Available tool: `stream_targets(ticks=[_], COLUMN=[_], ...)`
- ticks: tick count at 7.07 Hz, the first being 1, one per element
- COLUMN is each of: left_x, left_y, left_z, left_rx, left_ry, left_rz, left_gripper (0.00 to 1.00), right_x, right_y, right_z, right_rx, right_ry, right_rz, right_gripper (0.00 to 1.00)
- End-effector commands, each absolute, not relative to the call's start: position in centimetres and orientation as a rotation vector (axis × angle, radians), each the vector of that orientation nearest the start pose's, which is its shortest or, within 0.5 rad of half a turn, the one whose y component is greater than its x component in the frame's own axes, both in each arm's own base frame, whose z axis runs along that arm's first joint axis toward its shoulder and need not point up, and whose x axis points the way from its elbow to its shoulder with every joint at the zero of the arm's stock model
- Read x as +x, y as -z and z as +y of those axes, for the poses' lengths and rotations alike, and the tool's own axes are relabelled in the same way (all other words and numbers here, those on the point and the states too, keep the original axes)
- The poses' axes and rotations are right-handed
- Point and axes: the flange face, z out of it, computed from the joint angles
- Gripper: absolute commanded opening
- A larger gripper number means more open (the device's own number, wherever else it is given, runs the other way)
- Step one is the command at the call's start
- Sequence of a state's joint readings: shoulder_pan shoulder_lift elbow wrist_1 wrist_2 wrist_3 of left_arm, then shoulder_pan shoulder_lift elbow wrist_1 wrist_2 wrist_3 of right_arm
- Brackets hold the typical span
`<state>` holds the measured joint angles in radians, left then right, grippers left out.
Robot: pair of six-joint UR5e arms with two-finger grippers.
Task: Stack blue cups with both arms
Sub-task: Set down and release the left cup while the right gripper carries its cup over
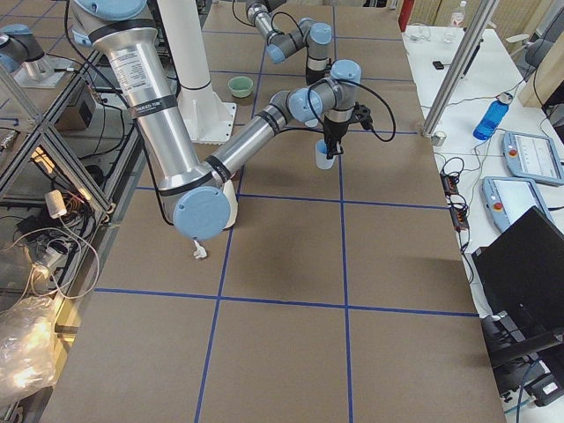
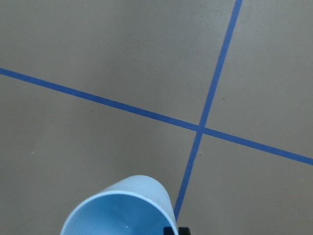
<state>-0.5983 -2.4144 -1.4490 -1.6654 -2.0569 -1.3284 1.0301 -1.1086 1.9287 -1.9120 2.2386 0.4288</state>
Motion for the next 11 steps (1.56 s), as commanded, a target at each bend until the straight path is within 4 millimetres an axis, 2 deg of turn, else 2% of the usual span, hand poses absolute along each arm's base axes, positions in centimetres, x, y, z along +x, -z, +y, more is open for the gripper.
stream_targets(ticks=[1,2,3,4,5,6,7,8,9,10,11], left_x=[57.6,57.8,57.7,57.6,57.1,56.4,53.7,50.3,46.3,43.5,41.7], left_y=[-18.1,-18.0,-17.8,-18.0,-17.7,-17.3,-16.9,-18.1,-19.7,-21.8,-23.9], left_z=[-49.2,-49.1,-49.0,-49.0,-49.1,-49.4,-50.8,-51.7,-53.4,-54.7,-55.7], left_rx=[-0.077,-0.075,-0.071,-0.069,-0.052,-0.040,-0.027,-0.053,-0.058,-0.025,0.003], left_ry=[0.119,0.115,0.110,0.108,0.083,0.075,0.090,0.067,0.047,0.022,-0.007], left_rz=[0.939,0.943,0.947,0.948,0.955,0.963,0.981,1.007,1.028,1.018,1.001], left_gripper=[0.00,0.03,0.19,0.58,0.81,0.89,0.91,0.93,0.93,0.94,0.95], right_x=[-24.1,-24.3,-24.3,-25.0,-25.9,-26.8,-29.0,-32.1,-34.7,-37.8,-41.5], right_y=[-25.2,-24.5,-24.2,-23.0,-21.4,-20.3,-18.5,-16.3,-14.6,-13.9,-13.9], right_z=[-53.7,-53.8,-53.8,-53.9,-54.0,-53.9,-54.0,-54.1,-53.4,-52.5,-53.1], right_rx=[0.111,0.118,0.122,0.125,0.121,0.120,0.110,0.095,0.079,0.093,0.105], right_ry=[0.265,0.268,0.269,0.278,0.280,0.279,0.283,0.286,0.297,0.320,0.299], right_rz=[-0.810,-0.814,-0.818,-0.821,-0.823,-0.832,-0.843,-0.855,-0.867,-0.897,-0.945], right_gripper=[0.00,0.00,0.00,0.00,0.00,0.00,0.00,0.00,0.00,0.00,0.00])
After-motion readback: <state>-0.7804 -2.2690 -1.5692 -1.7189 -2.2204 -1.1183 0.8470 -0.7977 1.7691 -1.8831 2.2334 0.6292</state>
